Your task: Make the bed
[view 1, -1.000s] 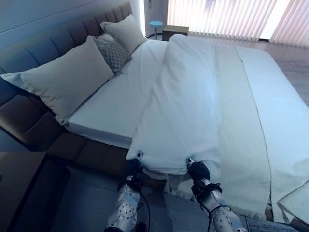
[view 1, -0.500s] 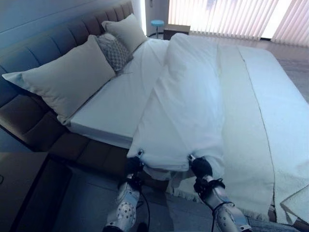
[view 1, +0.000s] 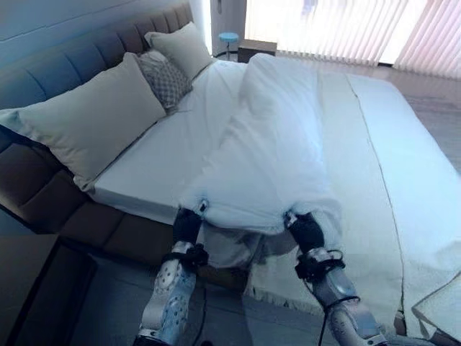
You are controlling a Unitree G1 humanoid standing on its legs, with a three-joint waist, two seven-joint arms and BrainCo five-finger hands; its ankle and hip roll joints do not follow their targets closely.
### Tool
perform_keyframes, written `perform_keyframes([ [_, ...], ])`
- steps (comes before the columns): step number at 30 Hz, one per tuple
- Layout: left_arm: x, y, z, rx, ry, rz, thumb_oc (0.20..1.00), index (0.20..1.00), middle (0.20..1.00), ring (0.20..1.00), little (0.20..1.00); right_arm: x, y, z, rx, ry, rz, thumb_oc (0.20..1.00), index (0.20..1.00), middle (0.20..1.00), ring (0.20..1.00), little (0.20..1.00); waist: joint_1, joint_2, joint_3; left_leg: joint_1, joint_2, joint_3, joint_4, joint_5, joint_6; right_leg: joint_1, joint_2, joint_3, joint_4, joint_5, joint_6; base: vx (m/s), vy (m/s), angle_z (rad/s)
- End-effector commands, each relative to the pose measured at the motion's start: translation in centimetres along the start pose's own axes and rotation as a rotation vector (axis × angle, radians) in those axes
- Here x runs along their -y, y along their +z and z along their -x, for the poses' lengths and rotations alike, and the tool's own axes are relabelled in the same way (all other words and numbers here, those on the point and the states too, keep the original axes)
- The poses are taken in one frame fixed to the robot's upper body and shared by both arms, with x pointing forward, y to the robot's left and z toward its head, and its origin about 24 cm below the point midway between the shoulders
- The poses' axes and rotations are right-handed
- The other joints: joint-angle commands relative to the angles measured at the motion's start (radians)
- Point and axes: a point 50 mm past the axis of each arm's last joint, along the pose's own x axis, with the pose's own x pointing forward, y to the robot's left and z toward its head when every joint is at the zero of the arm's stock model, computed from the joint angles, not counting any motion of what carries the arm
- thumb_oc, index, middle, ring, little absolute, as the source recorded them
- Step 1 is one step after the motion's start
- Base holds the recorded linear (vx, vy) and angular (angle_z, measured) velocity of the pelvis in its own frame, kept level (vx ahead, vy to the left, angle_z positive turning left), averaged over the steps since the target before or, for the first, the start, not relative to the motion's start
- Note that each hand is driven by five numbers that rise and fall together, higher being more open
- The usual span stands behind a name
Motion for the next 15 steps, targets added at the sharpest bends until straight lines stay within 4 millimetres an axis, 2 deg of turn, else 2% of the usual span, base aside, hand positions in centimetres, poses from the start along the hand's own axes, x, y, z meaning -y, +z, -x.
perform_keyframes([
  [1,-8.1,3.7,0.1,0.165,0.332,-0.042,0.200,0.200,0.200,0.200,0.200,5.9,-1.8,1.9,-0.099,-0.232,-0.012,0.200,0.200,0.200,0.200,0.200,0.006,0.012,-0.026,-0.069,-0.001,0.054,-0.017,-0.016,-0.022,-0.070,-0.057,0.038,-0.052,0.101,0.116,-0.18,-0.027,-0.02],
  [2,-9.1,1.4,0.2,0.047,0.370,-0.080,0.200,0.200,0.200,0.200,0.200,6.5,-4.8,2.3,-0.246,-0.269,-0.040,0.200,0.200,0.200,0.200,0.200,0.011,0.015,-0.010,-0.087,0.001,0.054,-0.017,-0.009,-0.025,-0.088,-0.058,0.034,-0.055,0.106,0.116,-0.19,-0.012,-0.02],
  [3,-9.6,-0.3,0.2,-0.047,0.390,-0.117,0.200,0.200,0.200,0.200,0.200,6.8,-5.7,2.0,-0.309,-0.269,-0.039,0.200,0.200,0.200,0.200,0.200,0.015,0.018,0.006,-0.109,0.000,0.053,-0.017,-0.001,-0.026,-0.106,-0.057,0.034,-0.056,0.112,0.115,-0.18,0.012,-0.02],
  [4,-10.2,-2.9,0.5,-0.191,0.424,-0.134,0.200,0.200,0.200,0.200,0.200,7.7,-7.7,2.2,-0.444,-0.293,0.016,0.200,0.200,0.200,0.200,0.200,0.018,0.026,0.026,-0.136,0.000,0.054,-0.017,0.010,-0.026,-0.133,-0.058,0.030,-0.056,0.122,0.112,-0.18,0.026,-0.03],
  [5,-10.4,-4.4,0.9,-0.270,0.426,-0.131,0.200,0.200,0.200,0.200,0.200,8.1,-8.1,1.8,-0.490,-0.320,0.059,0.200,0.200,0.200,0.200,0.200,0.020,0.032,0.043,-0.151,-0.002,0.051,-0.017,0.015,-0.026,-0.147,-0.058,0.028,-0.056,0.127,0.111,-0.15,0.043,0.00],
  [6,-11.3,-7.2,2.0,-0.437,0.485,-0.140,0.200,0.200,0.200,0.200,0.200,8.4,-8.7,1.6,-0.539,-0.346,0.074,0.200,0.200,0.200,0.200,0.200,0.021,0.040,0.056,-0.172,-0.002,0.054,-0.017,0.023,-0.027,-0.167,-0.059,0.024,-0.058,0.133,0.111,-0.13,0.050,-0.01],
  [7,-11.4,-8.4,2.3,-0.519,0.515,-0.132,0.200,0.200,0.200,0.200,0.200,8.7,-9.2,1.2,-0.587,-0.386,0.103,0.200,0.200,0.200,0.200,0.200,0.019,0.046,0.079,-0.194,-0.003,0.053,-0.017,0.030,-0.027,-0.190,-0.059,0.024,-0.060,0.142,0.109,-0.14,0.063,-0.02],
  [9,-12.0,-9.4,2.7,-0.619,0.572,-0.150,0.200,0.200,0.200,0.200,0.200,8.8,-9.3,0.4,-0.619,-0.436,0.135,0.200,0.200,0.200,0.200,0.200,0.015,0.053,0.104,-0.238,-0.003,0.058,-0.017,0.045,-0.031,-0.233,-0.059,0.027,-0.073,0.164,0.108,-0.11,0.063,-0.06],
  [12,-11.8,-9.2,2.1,-0.608,0.599,-0.107,0.200,0.200,0.200,0.200,0.200,8.5,-9.0,-0.6,-0.616,-0.474,0.155,0.200,0.200,0.200,0.200,0.200,0.014,0.056,0.118,-0.269,-0.004,0.066,-0.017,0.054,-0.036,-0.259,-0.057,0.029,-0.090,0.182,0.109,-0.01,0.039,-0.11],
  [13,-11.3,-8.4,0.9,-0.559,0.599,-0.083,0.200,0.200,0.200,0.200,0.200,7.6,-8.5,-1.7,-0.581,-0.466,0.125,0.200,0.200,0.200,0.200,0.200,0.013,0.052,0.132,-0.295,-0.001,0.076,-0.017,0.058,-0.041,-0.283,-0.055,0.035,-0.107,0.198,0.111,0.01,0.029,-0.06],
  [15,-10.6,-7.6,-0.3,-0.517,0.552,-0.126,0.200,0.200,0.200,0.200,0.200,7.7,-8.2,-2.2,-0.560,-0.497,0.081,0.200,0.200,0.200,0.200,0.200,0.014,0.054,0.139,-0.316,0.001,0.085,-0.017,0.058,-0.045,-0.302,-0.059,0.039,-0.118,0.206,0.117,0.02,0.047,-0.08],
])
